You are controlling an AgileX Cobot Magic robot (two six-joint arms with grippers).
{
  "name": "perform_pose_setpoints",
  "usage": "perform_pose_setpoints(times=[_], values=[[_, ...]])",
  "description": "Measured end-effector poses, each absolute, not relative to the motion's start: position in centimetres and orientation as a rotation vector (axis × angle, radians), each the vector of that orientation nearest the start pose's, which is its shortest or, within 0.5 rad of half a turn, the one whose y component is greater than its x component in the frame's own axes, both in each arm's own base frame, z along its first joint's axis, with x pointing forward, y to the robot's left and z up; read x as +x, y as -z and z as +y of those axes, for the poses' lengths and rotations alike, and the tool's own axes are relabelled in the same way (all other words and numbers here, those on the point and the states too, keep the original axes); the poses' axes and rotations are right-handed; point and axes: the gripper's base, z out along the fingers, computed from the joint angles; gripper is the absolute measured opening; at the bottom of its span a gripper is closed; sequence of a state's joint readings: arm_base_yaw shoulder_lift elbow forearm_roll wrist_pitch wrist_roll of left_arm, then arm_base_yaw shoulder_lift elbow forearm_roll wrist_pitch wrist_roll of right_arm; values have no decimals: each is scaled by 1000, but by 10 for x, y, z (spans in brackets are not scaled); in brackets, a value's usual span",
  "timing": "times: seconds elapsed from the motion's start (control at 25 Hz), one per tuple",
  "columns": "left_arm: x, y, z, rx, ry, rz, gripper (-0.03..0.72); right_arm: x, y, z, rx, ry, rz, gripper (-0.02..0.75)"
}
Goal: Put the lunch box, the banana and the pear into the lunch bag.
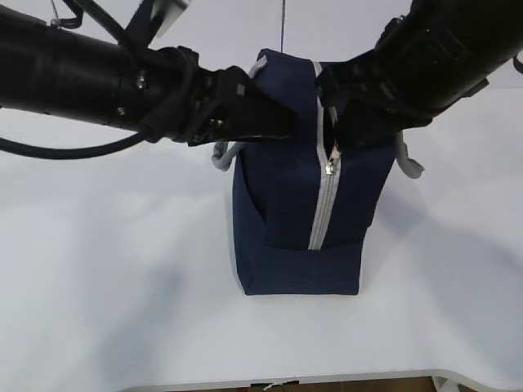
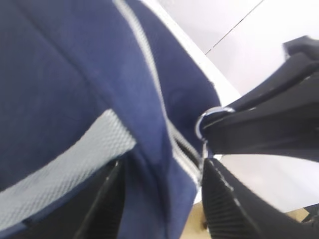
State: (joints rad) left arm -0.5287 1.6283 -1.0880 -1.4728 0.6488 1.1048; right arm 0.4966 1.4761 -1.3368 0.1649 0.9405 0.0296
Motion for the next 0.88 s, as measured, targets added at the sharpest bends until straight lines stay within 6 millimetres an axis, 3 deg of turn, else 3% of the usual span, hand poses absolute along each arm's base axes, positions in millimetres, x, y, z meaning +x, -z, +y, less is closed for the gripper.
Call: perform_pose_setpoints(times=[0.24,0.52,0.88], values=[[268,-295,-220,666,1156,2055,365,269,-341,160,-535,-404,2542,18],[260,-303,-214,775,1071,2021,365,269,-342,161,-558,-414,2536,18],[237,-259,-195,785,976,2164,365,268,-342,162,-580,-426,2527,18]])
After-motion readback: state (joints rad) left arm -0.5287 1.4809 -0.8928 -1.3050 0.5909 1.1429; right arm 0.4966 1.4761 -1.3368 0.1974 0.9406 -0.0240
